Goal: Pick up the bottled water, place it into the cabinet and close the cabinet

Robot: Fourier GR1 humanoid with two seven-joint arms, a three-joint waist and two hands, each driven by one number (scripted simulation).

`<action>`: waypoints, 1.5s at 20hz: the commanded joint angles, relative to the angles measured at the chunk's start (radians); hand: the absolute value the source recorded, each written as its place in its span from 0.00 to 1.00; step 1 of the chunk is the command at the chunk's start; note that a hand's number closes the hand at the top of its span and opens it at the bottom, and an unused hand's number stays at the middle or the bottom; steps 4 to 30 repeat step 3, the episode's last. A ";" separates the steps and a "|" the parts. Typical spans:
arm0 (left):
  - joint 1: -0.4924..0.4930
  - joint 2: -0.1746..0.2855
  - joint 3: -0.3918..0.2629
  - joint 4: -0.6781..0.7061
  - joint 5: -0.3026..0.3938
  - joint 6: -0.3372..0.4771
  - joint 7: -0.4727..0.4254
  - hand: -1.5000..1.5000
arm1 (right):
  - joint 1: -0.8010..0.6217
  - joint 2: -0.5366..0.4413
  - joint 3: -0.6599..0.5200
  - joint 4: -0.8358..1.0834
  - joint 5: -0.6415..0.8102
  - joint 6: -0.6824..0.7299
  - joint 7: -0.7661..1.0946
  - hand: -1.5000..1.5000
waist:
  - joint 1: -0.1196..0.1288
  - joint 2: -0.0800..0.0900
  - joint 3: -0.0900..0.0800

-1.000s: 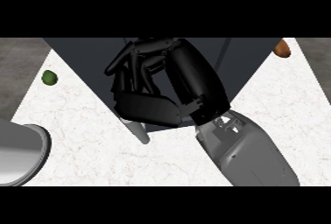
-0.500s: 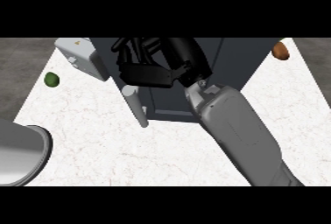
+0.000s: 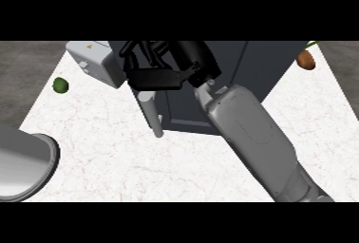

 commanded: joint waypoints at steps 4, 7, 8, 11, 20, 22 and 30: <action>-0.007 0.014 0.007 -0.020 0.022 -0.001 0.030 1.00 | -0.024 -0.050 -0.095 0.204 0.015 -0.038 0.003 1.00 | -0.001 0.058 0.006; -0.007 0.014 0.007 -0.020 0.022 -0.001 0.030 1.00 | -0.024 -0.050 -0.095 0.204 0.015 -0.038 0.003 1.00 | -0.001 0.058 0.006; -0.007 0.014 0.007 -0.020 0.022 -0.001 0.030 1.00 | -0.024 -0.050 -0.095 0.204 0.015 -0.038 0.003 1.00 | -0.001 0.058 0.006; -0.007 0.014 0.007 -0.020 0.022 -0.001 0.030 1.00 | -0.024 -0.050 -0.095 0.204 0.015 -0.038 0.003 1.00 | -0.001 0.058 0.006; -0.007 0.014 0.007 -0.020 0.022 -0.001 0.030 1.00 | -0.024 -0.050 -0.095 0.204 0.015 -0.038 0.003 1.00 | -0.001 0.058 0.006; -0.007 0.014 0.007 -0.020 0.022 -0.001 0.030 1.00 | -0.024 -0.050 -0.095 0.204 0.015 -0.038 0.003 1.00 | -0.001 0.058 0.006; -0.007 0.014 0.007 -0.020 0.022 -0.001 0.030 1.00 | -0.024 -0.050 -0.095 0.204 0.015 -0.038 0.003 1.00 | -0.001 0.058 0.006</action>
